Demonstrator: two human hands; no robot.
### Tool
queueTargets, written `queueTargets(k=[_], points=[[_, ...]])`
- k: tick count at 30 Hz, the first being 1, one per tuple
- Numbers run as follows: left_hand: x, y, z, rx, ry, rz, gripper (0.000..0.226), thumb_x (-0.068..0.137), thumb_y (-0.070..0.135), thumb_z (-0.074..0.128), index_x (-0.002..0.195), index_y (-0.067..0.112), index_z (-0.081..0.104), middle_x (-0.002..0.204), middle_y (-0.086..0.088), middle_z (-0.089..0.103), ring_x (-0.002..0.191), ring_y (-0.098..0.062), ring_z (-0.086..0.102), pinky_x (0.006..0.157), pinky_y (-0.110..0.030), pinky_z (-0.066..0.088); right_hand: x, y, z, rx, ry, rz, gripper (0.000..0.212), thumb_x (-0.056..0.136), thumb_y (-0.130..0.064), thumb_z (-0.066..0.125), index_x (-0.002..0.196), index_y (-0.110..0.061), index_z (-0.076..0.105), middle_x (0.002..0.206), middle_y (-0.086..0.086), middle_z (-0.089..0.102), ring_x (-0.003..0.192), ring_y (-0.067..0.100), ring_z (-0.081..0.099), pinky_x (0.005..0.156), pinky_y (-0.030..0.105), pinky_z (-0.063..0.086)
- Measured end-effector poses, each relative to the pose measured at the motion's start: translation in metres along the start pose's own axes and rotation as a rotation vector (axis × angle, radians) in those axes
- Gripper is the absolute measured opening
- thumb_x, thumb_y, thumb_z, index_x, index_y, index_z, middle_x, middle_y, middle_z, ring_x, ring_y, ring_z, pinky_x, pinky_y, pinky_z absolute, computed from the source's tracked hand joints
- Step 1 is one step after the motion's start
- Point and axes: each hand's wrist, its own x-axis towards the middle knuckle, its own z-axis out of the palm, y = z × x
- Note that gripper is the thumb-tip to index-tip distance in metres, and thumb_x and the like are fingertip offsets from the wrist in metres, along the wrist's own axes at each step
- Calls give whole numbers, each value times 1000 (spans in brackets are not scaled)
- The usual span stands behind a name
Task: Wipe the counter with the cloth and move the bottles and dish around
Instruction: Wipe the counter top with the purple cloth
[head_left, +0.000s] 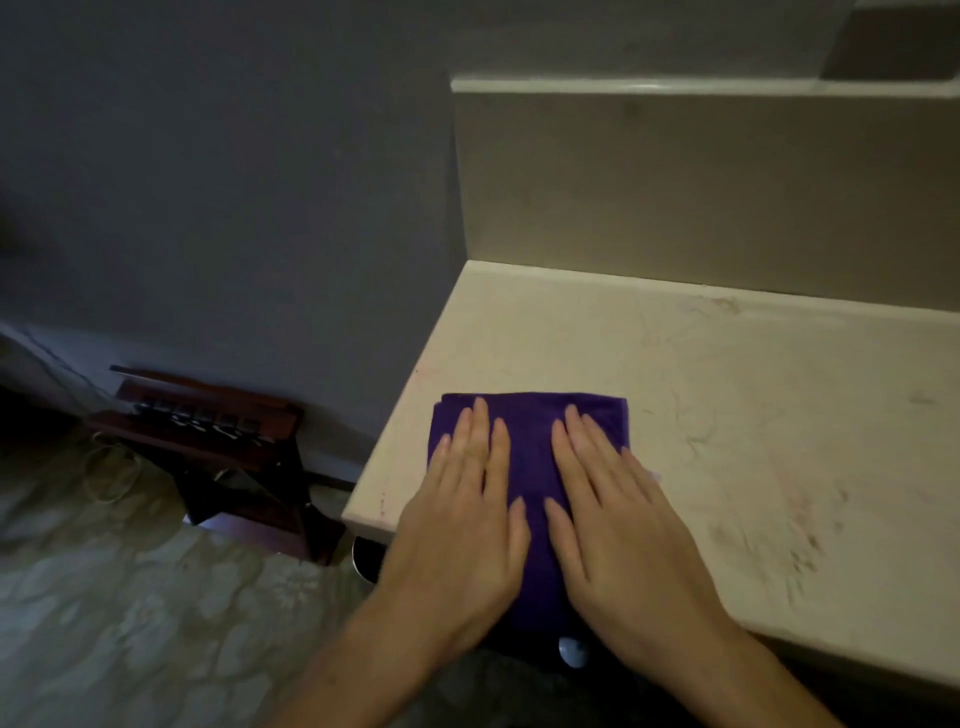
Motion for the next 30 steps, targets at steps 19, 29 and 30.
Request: queueTargets(k=[19,29,30], points=[[247,-95,-26,120,9,152,63,112,37,20,165,4,7,173,-15,0,161,-23,3,130,-38,4,243,47,6,-85,3,80,66,107,-45,18,163,-11,11,172,7,7,158,21,8,128,41,9],[114,-119,-11,50,95,90,76,102,50,9,164,7,6,173,-10,-2,160,-17,-1,128,-30,1,163,-25,35,-41,51,-66,69,100,-45,16,162,-14,21,170,8,17,157,22,15,126,46,14],[97,-122,-5,34,116,83,81,97,52,4,164,8,6,173,-8,-2,159,-16,-1,127,-30,1,150,-31,36,-25,56,-92,69,100,-45,17,162,-14,22,170,8,18,157,22,16,126,46,14]])
